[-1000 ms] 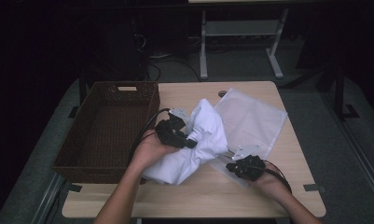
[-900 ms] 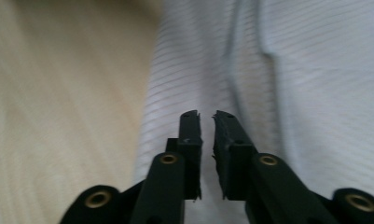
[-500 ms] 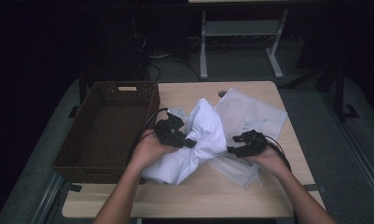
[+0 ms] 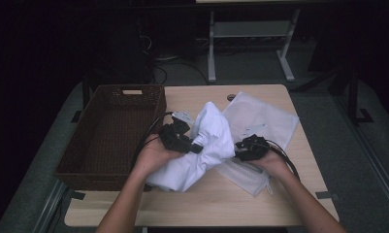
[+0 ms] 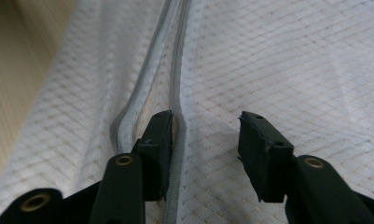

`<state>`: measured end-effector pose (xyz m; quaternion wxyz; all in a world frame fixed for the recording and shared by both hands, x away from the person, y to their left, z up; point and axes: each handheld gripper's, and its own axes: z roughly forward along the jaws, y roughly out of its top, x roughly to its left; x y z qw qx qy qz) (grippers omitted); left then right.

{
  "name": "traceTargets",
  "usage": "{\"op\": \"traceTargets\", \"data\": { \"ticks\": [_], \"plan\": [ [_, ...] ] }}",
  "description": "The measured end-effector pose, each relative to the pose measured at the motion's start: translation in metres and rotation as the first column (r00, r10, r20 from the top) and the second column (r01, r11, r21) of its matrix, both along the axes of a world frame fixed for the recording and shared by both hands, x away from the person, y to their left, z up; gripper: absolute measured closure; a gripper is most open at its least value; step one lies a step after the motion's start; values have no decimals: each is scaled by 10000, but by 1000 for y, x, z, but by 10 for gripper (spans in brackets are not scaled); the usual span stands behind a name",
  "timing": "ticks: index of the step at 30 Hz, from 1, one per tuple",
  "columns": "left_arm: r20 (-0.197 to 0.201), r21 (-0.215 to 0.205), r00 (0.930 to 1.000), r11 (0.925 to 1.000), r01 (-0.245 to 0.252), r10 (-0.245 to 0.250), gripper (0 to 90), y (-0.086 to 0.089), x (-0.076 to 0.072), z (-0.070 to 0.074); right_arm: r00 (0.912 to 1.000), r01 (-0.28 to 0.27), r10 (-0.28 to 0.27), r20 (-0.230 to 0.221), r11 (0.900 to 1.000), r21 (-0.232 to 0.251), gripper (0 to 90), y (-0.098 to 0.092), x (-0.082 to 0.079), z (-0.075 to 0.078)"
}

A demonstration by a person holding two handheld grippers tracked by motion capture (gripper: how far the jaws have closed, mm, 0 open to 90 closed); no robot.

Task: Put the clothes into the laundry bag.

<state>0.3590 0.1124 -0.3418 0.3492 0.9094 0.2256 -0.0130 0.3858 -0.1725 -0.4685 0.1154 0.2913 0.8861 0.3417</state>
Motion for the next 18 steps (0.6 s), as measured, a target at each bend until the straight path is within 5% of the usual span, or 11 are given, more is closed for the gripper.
{"op": "traceTargets", "data": {
  "ticks": [9,18],
  "plan": [
    [-21,8,10000,10000,8,-8,758,0,0,0,9994,113,-105,-316,9996,244,856,-3,2,1],
    [-65,64,10000,10000,13,-13,758,0,0,-2,9985,471,-492,247,9956,814,879,-12,0,17]
  ]
}}
